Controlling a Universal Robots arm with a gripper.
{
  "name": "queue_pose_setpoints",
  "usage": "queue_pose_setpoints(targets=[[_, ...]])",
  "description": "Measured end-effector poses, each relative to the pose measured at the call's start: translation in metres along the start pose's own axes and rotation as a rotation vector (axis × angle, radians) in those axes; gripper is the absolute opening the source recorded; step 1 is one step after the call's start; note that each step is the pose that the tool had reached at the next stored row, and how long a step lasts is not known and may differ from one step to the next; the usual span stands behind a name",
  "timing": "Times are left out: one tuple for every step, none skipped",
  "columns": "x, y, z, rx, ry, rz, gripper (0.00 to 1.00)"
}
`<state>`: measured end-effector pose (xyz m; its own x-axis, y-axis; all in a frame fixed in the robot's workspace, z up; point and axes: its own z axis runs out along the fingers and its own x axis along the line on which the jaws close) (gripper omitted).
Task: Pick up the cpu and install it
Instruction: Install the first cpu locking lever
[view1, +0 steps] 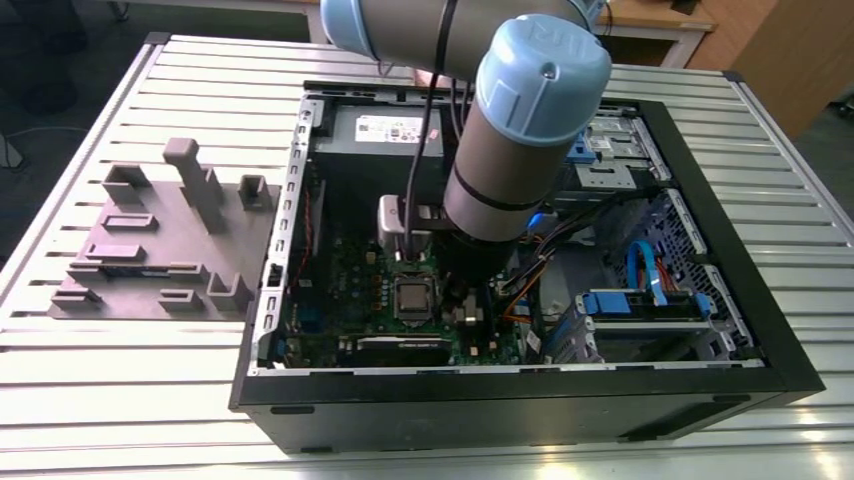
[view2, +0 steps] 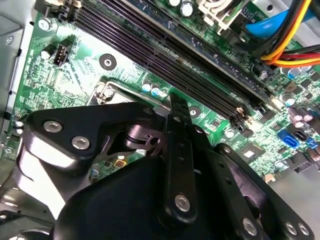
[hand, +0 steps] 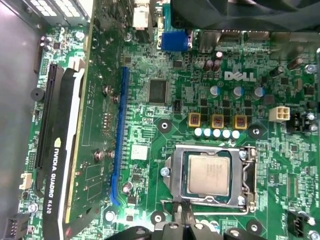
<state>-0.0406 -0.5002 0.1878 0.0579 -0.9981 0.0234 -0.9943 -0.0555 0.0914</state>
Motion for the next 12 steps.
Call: queue_pose_setpoints(targets=[[0.0001, 0.0002, -0.0015, 0.0000, 0.0002, 0.000, 0.10], [0.0002, 0.0003, -0.0036, 0.0000, 0.0011, 0.000, 0.10], [0.0003, 0.0005, -0.0059, -0.0004, 0.0017, 0.000, 0.10], [0.0003, 0.0006, -0.0076, -0.0003, 0.0012, 0.000, 0.10], [0.0004, 0.0009, -0.0098, -0.0004, 0.0015, 0.000, 0.10], [0.0005, 0.0011, -0.0120, -0.0005, 0.0018, 0.000, 0.10], [0.0005, 0.0013, -0.0140, -0.0005, 0.0016, 0.000, 0.10], [0.0006, 0.0014, -0.0157, -0.0005, 0.0017, 0.000, 0.10], [0.0006, 0.0016, -0.0176, -0.0005, 0.0017, 0.000, 0.10], [0.0007, 0.0018, -0.0200, -0.0005, 0.0017, 0.000, 0.10], [0.0007, 0.0021, -0.0228, -0.0005, 0.0016, 0.000, 0.10], [0.0008, 0.0023, -0.0257, -0.0006, 0.0018, 0.000, 0.10]])
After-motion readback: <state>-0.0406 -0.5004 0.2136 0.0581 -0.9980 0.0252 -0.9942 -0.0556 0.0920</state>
